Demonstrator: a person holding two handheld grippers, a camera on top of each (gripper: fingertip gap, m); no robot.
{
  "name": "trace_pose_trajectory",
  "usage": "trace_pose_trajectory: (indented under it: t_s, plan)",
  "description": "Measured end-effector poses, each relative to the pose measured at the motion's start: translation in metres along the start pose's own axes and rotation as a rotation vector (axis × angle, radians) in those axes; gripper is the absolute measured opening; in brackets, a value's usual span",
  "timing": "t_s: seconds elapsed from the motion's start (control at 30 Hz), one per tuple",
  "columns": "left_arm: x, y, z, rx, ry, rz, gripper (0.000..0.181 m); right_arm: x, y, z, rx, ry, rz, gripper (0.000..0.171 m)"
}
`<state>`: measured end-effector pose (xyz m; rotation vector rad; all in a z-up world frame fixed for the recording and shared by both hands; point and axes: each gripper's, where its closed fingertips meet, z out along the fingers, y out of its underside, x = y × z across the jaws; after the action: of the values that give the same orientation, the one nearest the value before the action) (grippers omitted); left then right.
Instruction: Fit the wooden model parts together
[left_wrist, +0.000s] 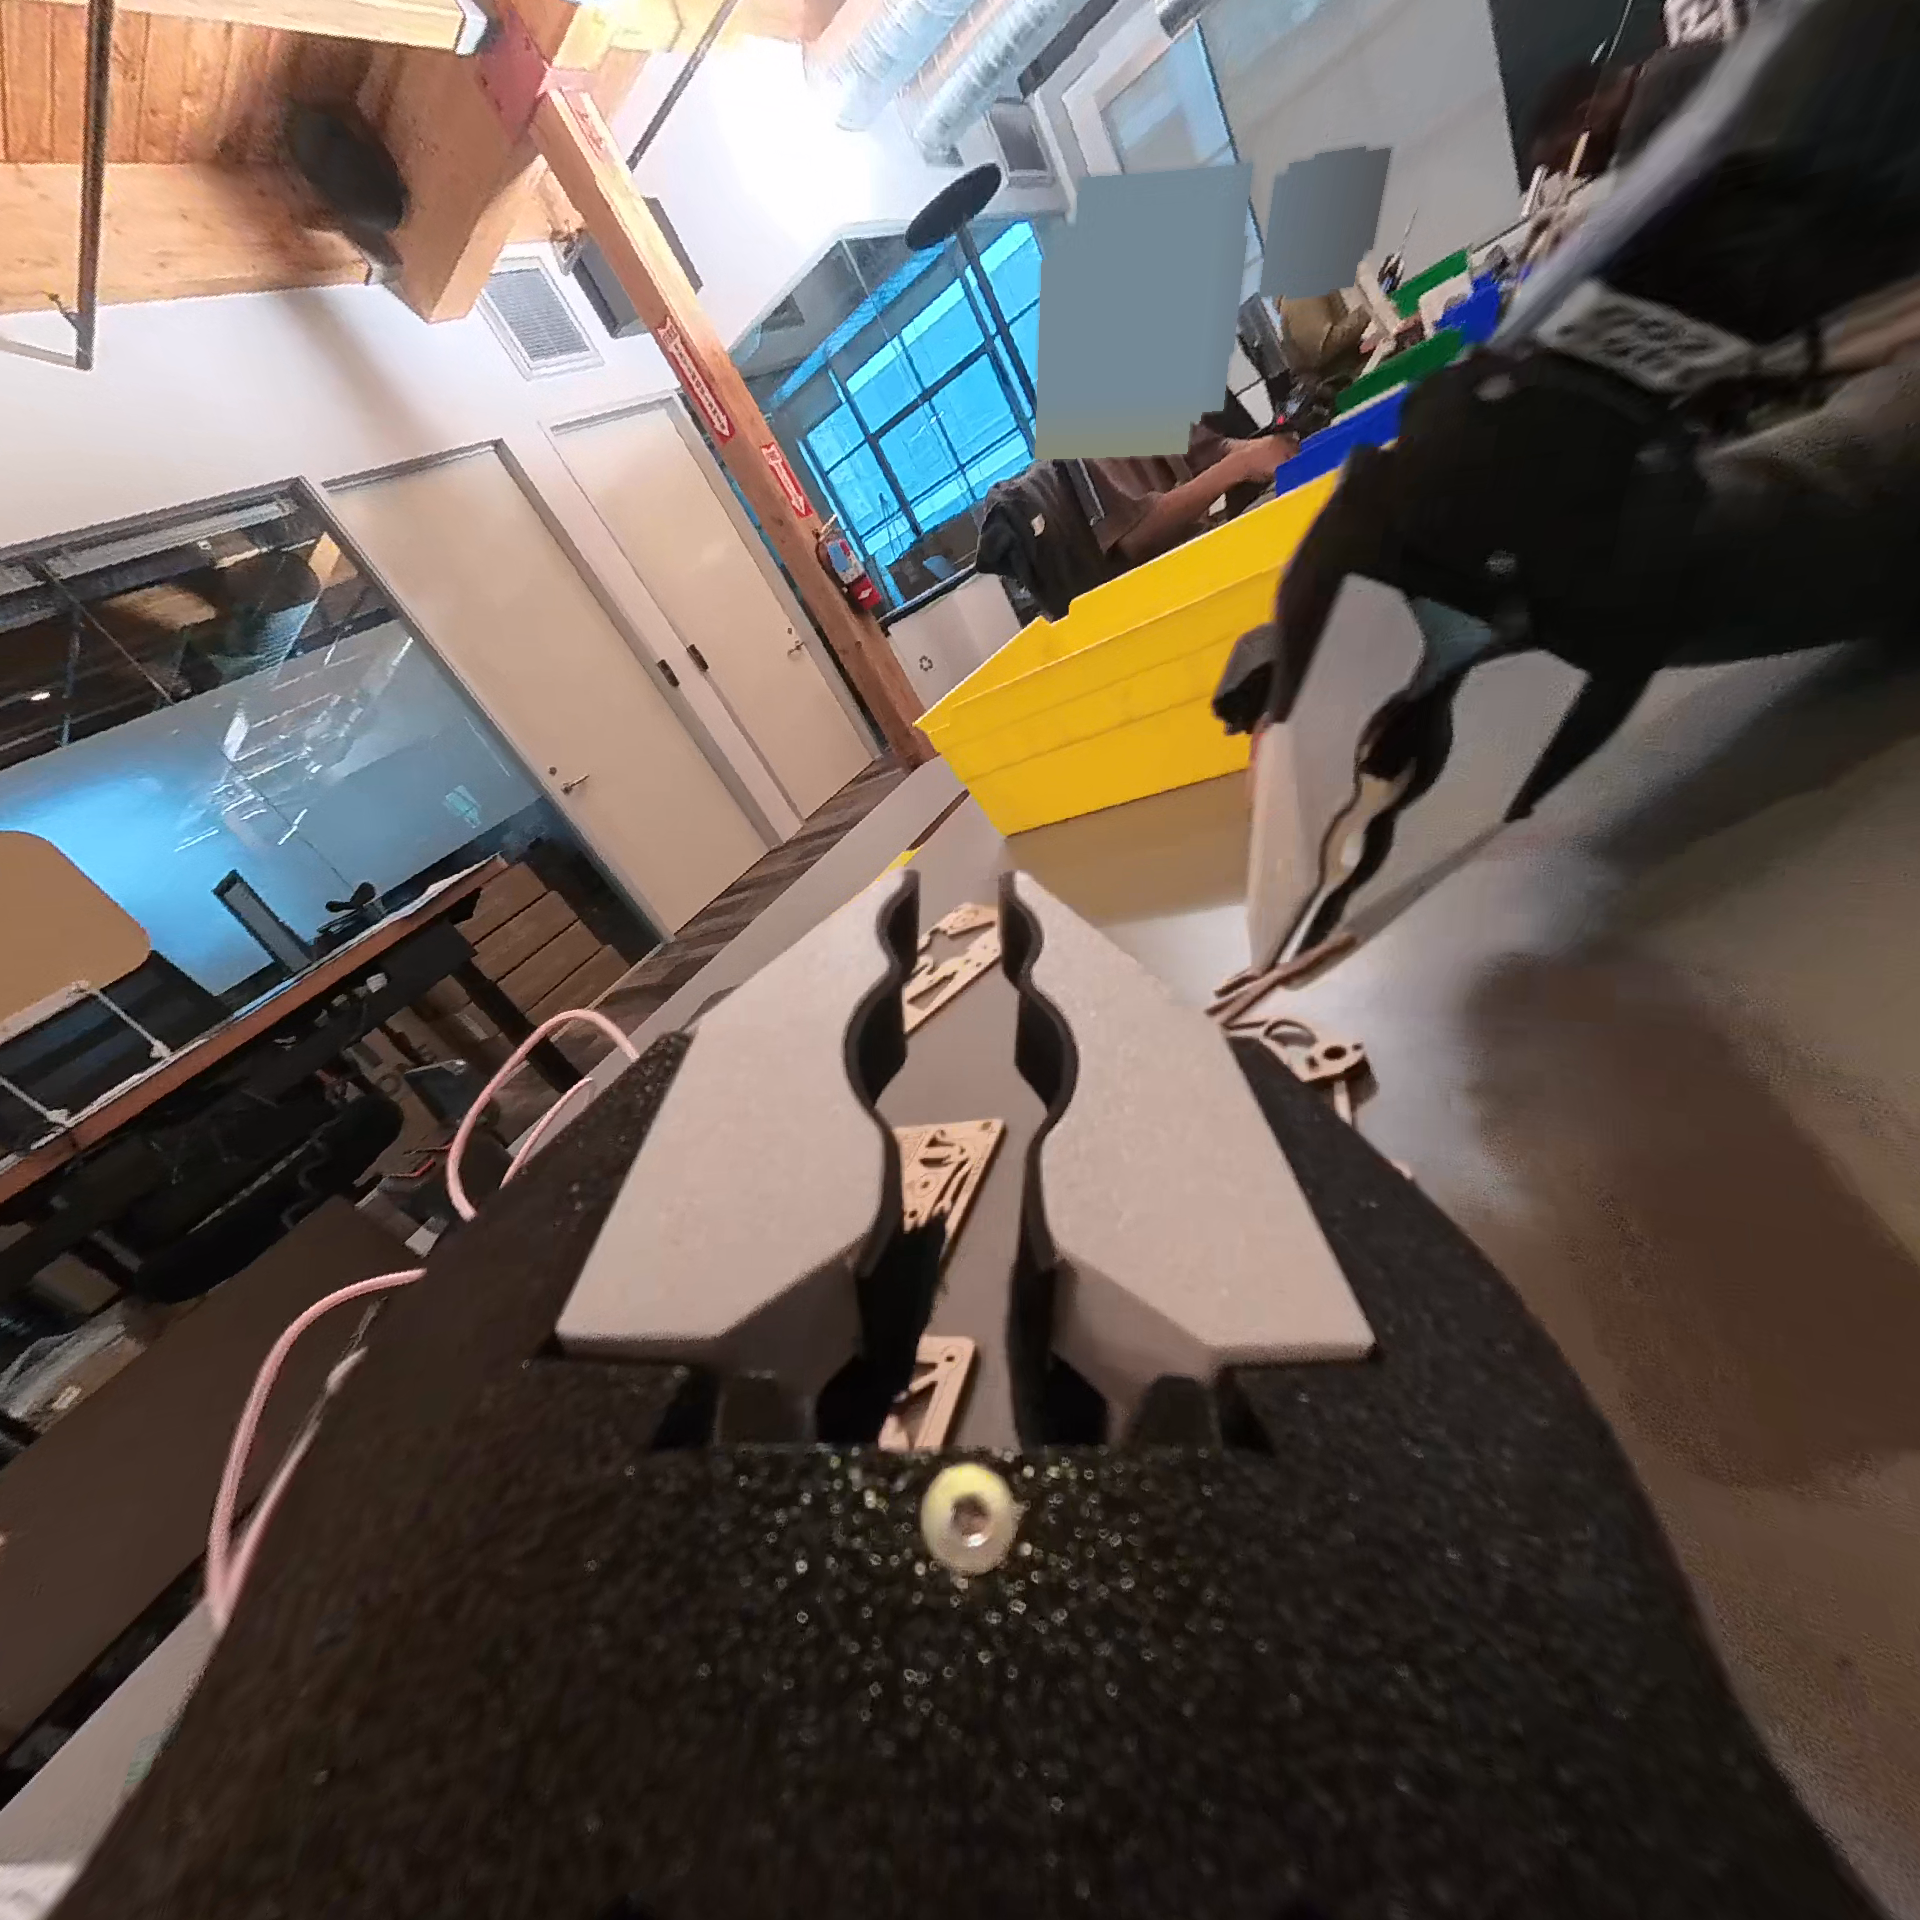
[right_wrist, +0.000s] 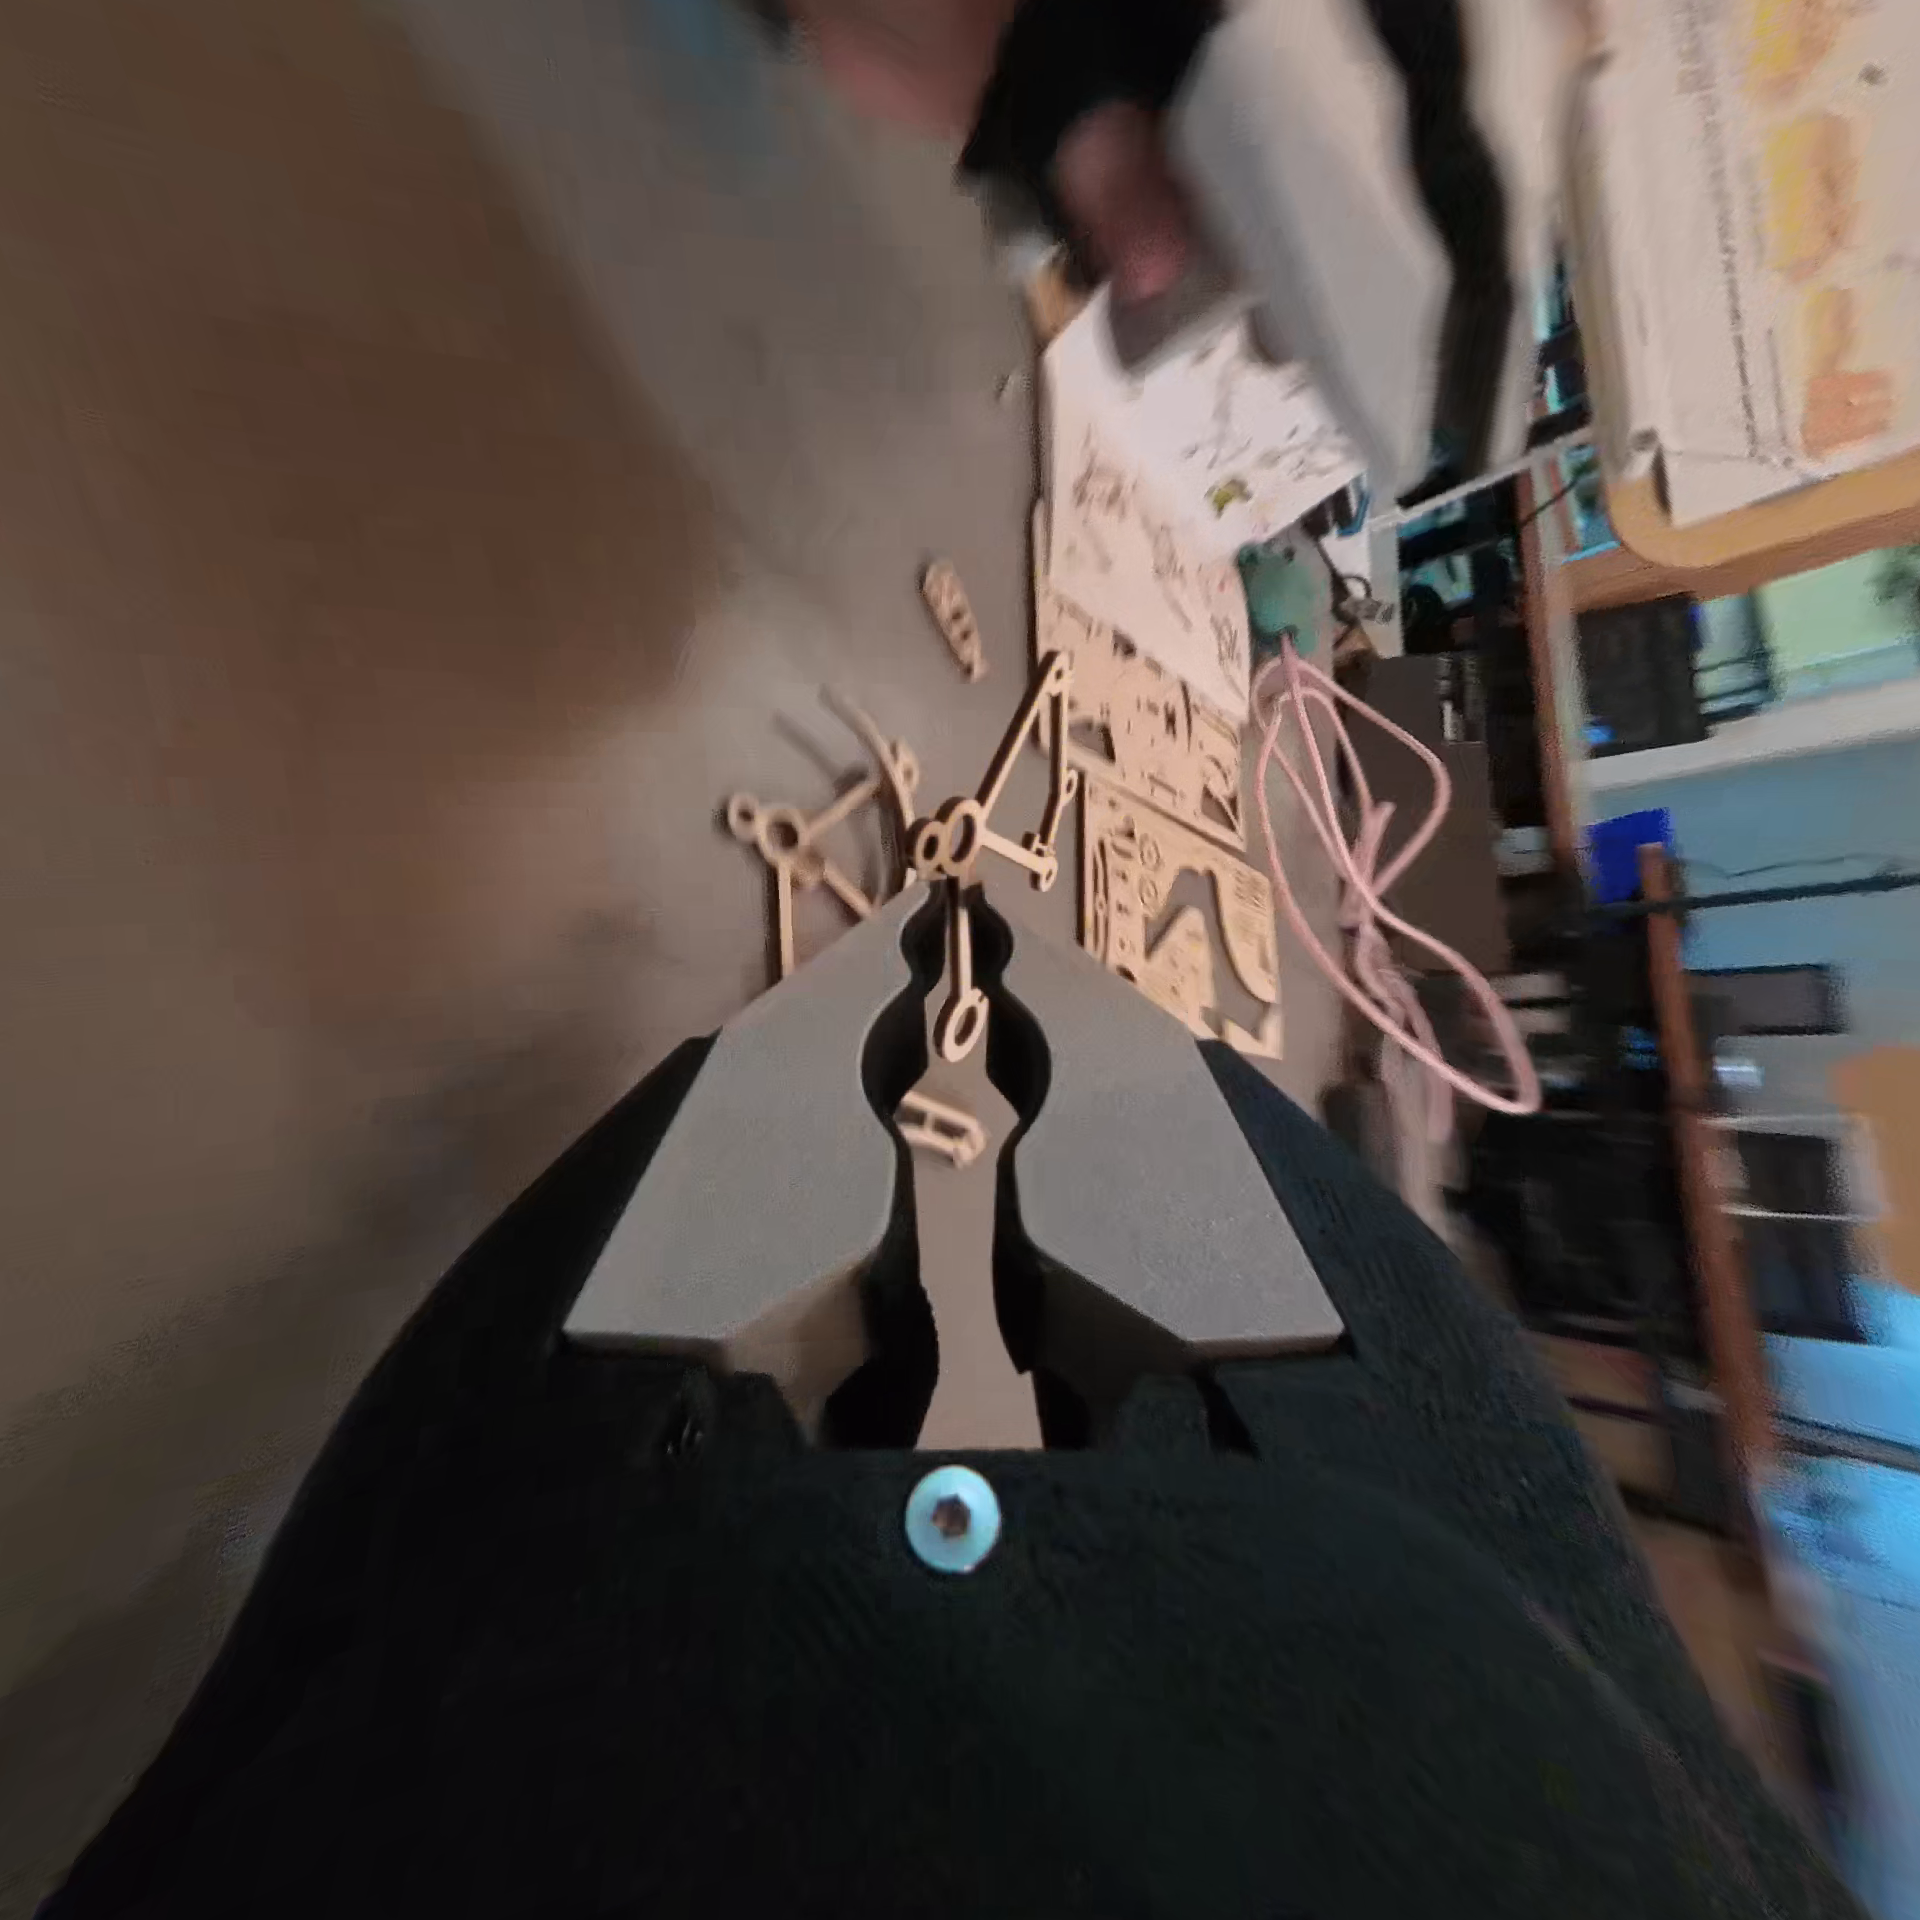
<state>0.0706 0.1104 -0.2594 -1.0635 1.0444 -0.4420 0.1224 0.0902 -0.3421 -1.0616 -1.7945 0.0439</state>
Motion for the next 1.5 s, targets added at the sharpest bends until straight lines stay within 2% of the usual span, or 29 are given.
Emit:
trace_pose_trajectory:
  t_s: [0.13,0.2,0.23,0.3,0.4,0.53,0.7,0.77,0.83,1.0,1.07,1.13,1.27,1.3,1.33,1.37,1.4,1.43,1.5]
  plan:
    - [0.01,-0.009,0.003,0.044,0.072,-0.054,0.035,0.021,-0.04,-0.023,0.382,-0.159,0.542,0.002]
    - [0.022,-0.009,0.007,0.024,0.146,-0.086,0.057,0.027,-0.044,-0.031,0.489,-0.258,0.722,0.001]
    - [0.027,-0.01,0.009,0.016,0.182,-0.113,0.062,0.026,-0.043,-0.033,0.514,-0.303,0.774,0.001]
    - [0.034,-0.013,0.009,0.029,0.242,-0.192,0.057,0.023,-0.047,-0.037,0.574,-0.409,0.86,0.002]
    - [0.041,-0.013,0.009,0.025,0.342,-0.37,0.04,0.018,-0.058,-0.043,0.668,-0.573,0.979,0.002]
    - [0.06,-0.011,0.004,-0.007,0.555,-0.597,0.003,0.017,-0.06,-0.045,0.717,-0.652,1.062,0.002]
    - [0.058,-0.008,0.004,-0.008,0.609,-0.769,0.0,0.022,-0.052,-0.039,0.697,-0.594,1.085,0.004]
    - [0.05,-0.006,0.005,0.001,0.571,-0.825,0.0,0.029,-0.041,-0.031,0.651,-0.501,1.104,0.023]
    - [0.039,-0.006,0.006,0.035,0.521,-0.878,0.0,0.033,-0.032,-0.024,0.599,-0.425,1.107,0.029]
    - [0.019,-0.013,0.004,0.135,0.43,-0.891,0.0,0.035,-0.034,-0.018,0.609,-0.378,1.149,0.019]
    - [0.02,-0.012,0.005,0.121,0.42,-0.851,0.0,0.035,-0.037,-0.018,0.63,-0.37,1.142,0.017]
    - [0.023,-0.011,0.005,0.107,0.426,-0.828,0.0,0.035,-0.04,-0.021,0.653,-0.37,1.12,0.001]
    - [0.026,-0.01,0.005,0.087,0.455,-0.859,0.0,0.036,-0.04,-0.024,0.641,-0.387,1.122,0.001]
    - [0.026,-0.008,0.005,0.067,0.46,-0.851,0.003,0.035,-0.04,-0.024,0.637,-0.4,1.132,0.001]
    - [0.024,-0.003,0.008,0.027,0.424,-0.821,0.034,0.035,-0.04,-0.025,0.633,-0.418,1.146,0.001]
    - [0.02,0.006,0.012,-0.029,0.356,-0.746,0.074,0.034,-0.04,-0.025,0.627,-0.438,1.17,0.001]
    - [0.017,0.015,0.014,-0.082,0.297,-0.627,0.099,0.034,-0.039,-0.026,0.625,-0.467,1.2,0.001]
    - [0.017,0.02,0.014,-0.124,0.264,-0.485,0.109,0.032,-0.04,-0.028,0.623,-0.509,1.233,0.001]
    - [0.03,0.022,0.01,-0.164,0.29,-0.224,0.108,0.029,-0.041,-0.03,0.617,-0.603,1.304,0.001]
